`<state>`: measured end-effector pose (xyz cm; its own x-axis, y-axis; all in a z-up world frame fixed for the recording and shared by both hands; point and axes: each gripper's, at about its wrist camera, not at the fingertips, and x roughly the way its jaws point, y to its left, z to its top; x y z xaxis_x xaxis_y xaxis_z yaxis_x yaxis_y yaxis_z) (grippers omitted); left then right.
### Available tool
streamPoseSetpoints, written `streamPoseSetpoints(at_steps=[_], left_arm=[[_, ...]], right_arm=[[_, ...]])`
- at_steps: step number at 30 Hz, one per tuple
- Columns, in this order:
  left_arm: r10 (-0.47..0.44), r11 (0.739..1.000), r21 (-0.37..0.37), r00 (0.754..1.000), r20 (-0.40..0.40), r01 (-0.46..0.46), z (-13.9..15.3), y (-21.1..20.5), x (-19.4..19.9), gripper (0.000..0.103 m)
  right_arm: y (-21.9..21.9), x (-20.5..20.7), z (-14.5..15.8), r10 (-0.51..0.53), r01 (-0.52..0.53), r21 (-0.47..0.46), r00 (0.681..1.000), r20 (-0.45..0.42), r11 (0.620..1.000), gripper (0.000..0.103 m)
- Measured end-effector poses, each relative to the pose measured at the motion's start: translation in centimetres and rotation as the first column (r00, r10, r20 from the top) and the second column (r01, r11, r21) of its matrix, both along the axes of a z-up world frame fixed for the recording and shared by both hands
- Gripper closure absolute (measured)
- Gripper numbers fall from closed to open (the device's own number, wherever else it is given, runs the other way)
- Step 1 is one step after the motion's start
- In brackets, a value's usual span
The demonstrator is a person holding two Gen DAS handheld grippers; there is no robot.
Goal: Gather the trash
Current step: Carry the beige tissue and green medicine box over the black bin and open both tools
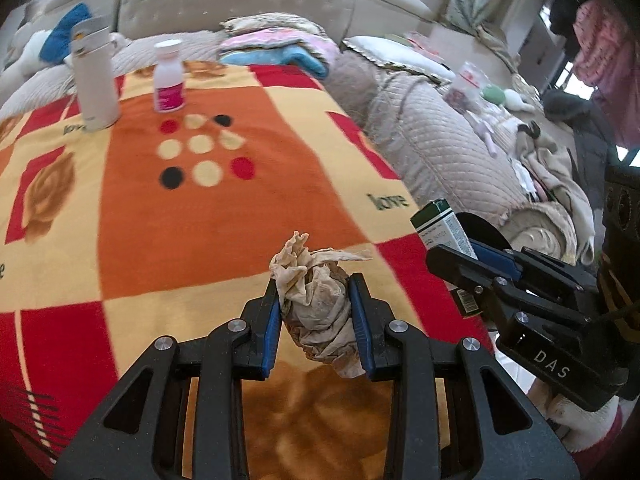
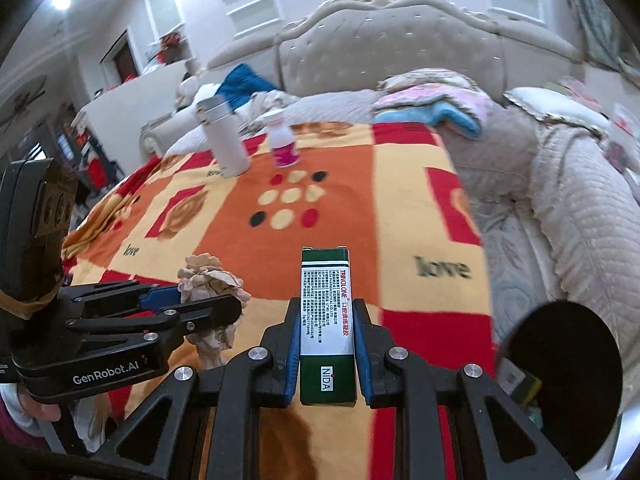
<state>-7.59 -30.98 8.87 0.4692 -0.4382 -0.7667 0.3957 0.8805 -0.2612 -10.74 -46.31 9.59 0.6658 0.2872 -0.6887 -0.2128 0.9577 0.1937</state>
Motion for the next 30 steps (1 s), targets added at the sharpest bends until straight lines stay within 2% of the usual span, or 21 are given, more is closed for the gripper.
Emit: streamPoseSetpoints(at_steps=[14,23,30], left_arm=[[-0.137,0.99,0.01,0.99,0.009,0.137,0.0,-8.5,-0.4,0.074],[-0.221,0.975,-0.002,0.975,0.015,0.221,-0.3,-14.3,-0.1,0.074],[-0.268,0.963,-0.009,0.963,-0.012,0.268,-1.5,-18.1,0.4,0.074]], right_arm=[[-8.9,-2.6,-1.0,-0.175,0.175,0.01,0.984,-0.014,0.984,0.081],[-14.9,-3.8,-2.2,-0.295,0.296,0.021,0.955,-0.041,0.955,0.081],[-18.1,-4.4,-3.6,-0.361,0.364,0.037,0.93,-0.069,0.93,0.081]])
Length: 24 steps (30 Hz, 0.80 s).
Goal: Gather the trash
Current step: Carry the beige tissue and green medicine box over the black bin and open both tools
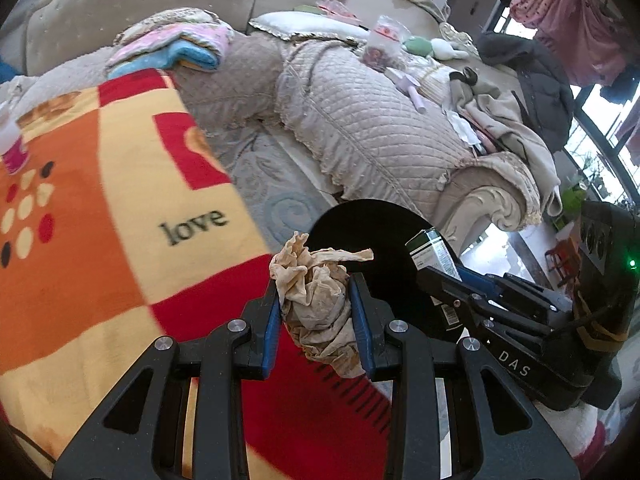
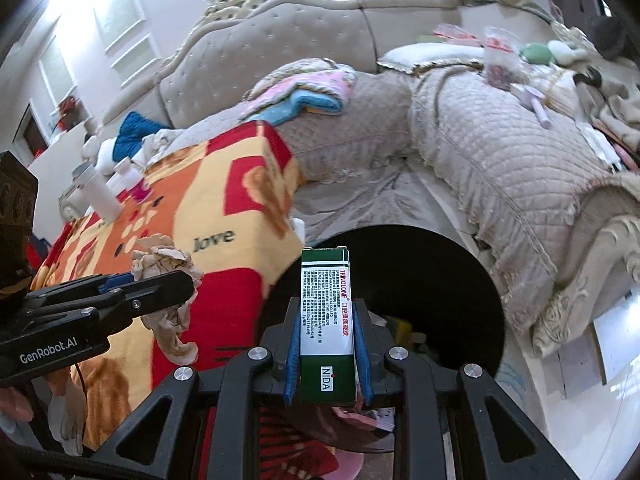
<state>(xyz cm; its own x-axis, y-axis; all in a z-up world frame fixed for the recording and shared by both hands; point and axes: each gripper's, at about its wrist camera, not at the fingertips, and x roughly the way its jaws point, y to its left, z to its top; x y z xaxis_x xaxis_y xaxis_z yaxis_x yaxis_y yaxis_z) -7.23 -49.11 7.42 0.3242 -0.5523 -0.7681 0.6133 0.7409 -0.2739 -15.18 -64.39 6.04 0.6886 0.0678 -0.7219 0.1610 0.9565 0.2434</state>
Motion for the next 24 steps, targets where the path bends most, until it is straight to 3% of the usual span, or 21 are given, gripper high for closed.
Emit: streamPoseSetpoints(at_steps=[10,24], left_arm=[[-0.028,0.999,0.02,1.0,-0.011,0.028,-1.8,-3.1,0.5,0.074],[-0.037,0.999,0.015,0.999,-0.03,0.038,-3.2,-3.9,1.5,0.073]], right_arm=[[-2.4,-0.3,-1.9,-0.051,0.052,0.025,0.998,-0.031,0.998,0.081],[-3.2,0.3,-3.1,-0.068,0.07,0.039,0.996,-0.051,0.997,0.081]])
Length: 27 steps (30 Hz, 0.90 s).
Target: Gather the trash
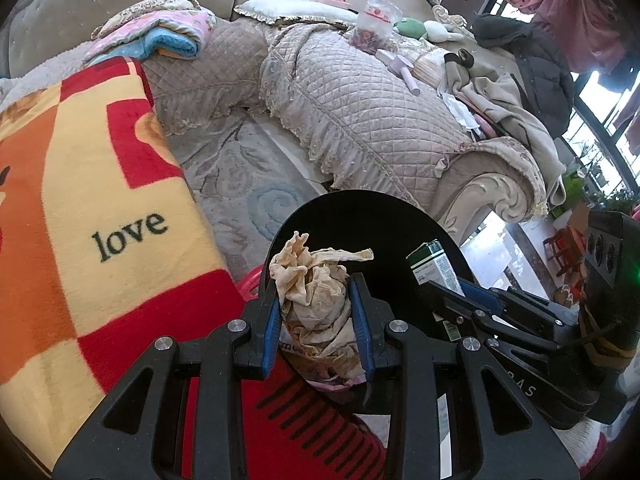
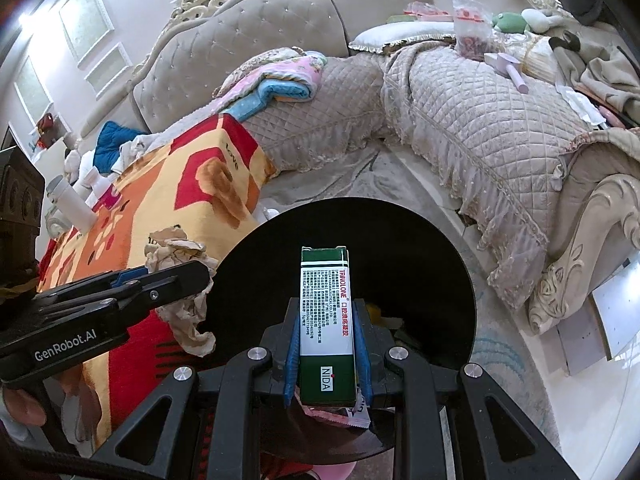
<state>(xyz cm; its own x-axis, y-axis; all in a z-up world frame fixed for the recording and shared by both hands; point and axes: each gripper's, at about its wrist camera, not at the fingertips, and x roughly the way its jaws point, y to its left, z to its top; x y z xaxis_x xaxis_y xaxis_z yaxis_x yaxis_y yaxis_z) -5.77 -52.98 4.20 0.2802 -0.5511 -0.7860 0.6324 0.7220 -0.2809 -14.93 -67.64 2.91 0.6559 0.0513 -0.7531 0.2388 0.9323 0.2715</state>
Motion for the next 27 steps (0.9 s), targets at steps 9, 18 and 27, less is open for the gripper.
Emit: streamPoseSetpoints(at_steps=[9,18,27], left_arm=[[-0.002,0.999,-0.04,1.0,-0.009,0.001,-0.1,0.3,0.1,0.061],[0.007,0.999,-0.043,1.0,0.014,-0.006,0.5,1.4,-0.3,0.038],[0.071,0.998,-0.009,0.993,0.093,-0.07,2.2,4.3,-1.6,0.038]], right_arm=[[-0.3,0.0,0.0,-0.047,0.047,-0.01,0.999,0.003,0.999,0.062],[0.8,-0.5,0.7,-0.043,0.044,-0.007,0.999,0.013,0.999,0.062],[2.8,-2.5,2.4,-0.077,0.081,-0.063,0.996,0.054,0.995,0.058]])
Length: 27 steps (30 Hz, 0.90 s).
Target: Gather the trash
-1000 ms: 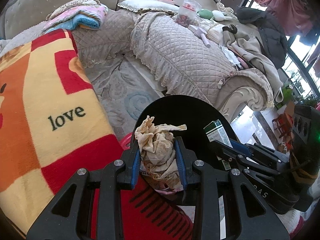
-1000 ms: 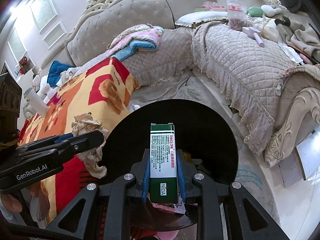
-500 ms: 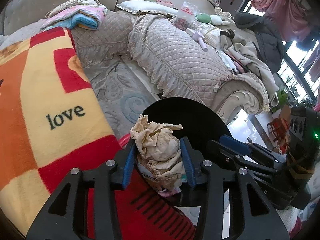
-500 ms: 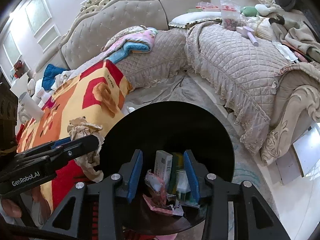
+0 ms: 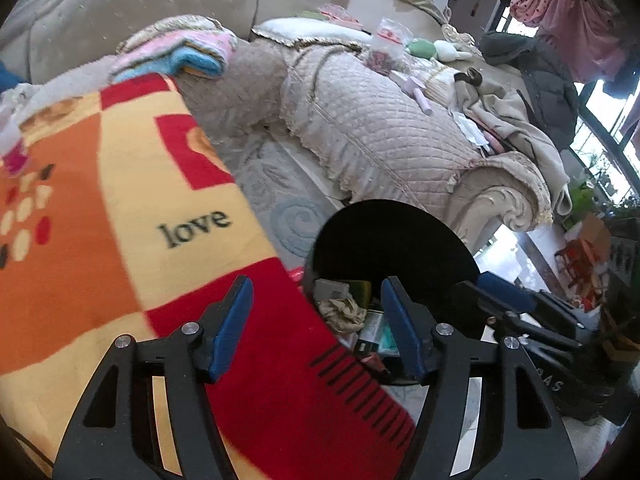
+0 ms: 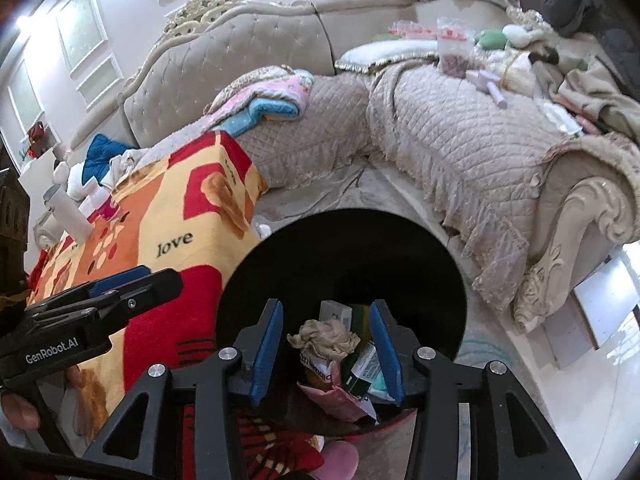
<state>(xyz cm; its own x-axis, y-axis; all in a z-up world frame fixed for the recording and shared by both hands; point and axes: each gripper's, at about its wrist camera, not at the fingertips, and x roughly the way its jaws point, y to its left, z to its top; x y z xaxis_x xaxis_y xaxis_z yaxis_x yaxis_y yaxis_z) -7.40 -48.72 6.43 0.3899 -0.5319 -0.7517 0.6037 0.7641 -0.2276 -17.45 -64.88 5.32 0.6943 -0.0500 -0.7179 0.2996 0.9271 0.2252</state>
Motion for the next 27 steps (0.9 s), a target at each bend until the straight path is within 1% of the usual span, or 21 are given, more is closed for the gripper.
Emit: streamPoseSetpoints(at_steps=[3,6,8,9,10,14,18,22,27], left_arm=[[0.024,1.0,0.015,0.998,0.051,-0.025,1.0,1.1,-0.8,0.038],[0.037,0.999,0.007,0.996,0.085,-0.037,2.0,2.3,-1.6,0.038],[0.048,0.999,-0.006,0.994,0.097,-0.048,2.6,3.2,-1.9,0.038],[0.052,0.999,-0.012,0.993,0.104,-0.051,2.9,3.4,-2.1,0.038],[0.055,0.998,-0.018,0.992,0.114,-0.053,3.2,3.8,-2.2,0.038],[0.076,0.997,-0.033,0.985,0.155,-0.072,4.2,4.6,-2.8,0.038],[0.092,0.995,-0.053,0.977,0.191,-0.083,4.9,5.3,-3.4,0.038],[0.096,0.995,-0.048,0.969,0.229,-0.088,5.2,5.5,-3.8,0.038],[0.1,0.995,-0.052,0.964,0.244,-0.09,5.3,5.9,-4.1,0.038]], right_arm=[[1.0,-0.8,1.3,-0.015,0.016,-0.026,0.999,0.036,1.0,0.058],[2.2,-1.5,2.5,-0.03,0.034,-0.068,0.998,0.064,0.997,0.056],[2.8,-1.9,3.3,-0.037,0.045,-0.085,0.996,0.085,0.995,0.051],[3.1,-2.2,3.6,-0.041,0.051,-0.093,0.994,0.096,0.994,0.044],[3.4,-2.4,4.0,-0.045,0.056,-0.103,0.993,0.108,0.993,0.04],[4.5,-2.7,5.1,-0.044,0.063,-0.134,0.99,0.138,0.989,0.039],[5.1,-3.0,5.9,-0.047,0.07,-0.139,0.986,0.161,0.988,0.039],[5.6,-3.1,6.5,-0.046,0.071,-0.146,0.984,0.171,0.987,0.038],[5.9,-3.3,7.0,-0.045,0.072,-0.147,0.983,0.18,0.987,0.035]])
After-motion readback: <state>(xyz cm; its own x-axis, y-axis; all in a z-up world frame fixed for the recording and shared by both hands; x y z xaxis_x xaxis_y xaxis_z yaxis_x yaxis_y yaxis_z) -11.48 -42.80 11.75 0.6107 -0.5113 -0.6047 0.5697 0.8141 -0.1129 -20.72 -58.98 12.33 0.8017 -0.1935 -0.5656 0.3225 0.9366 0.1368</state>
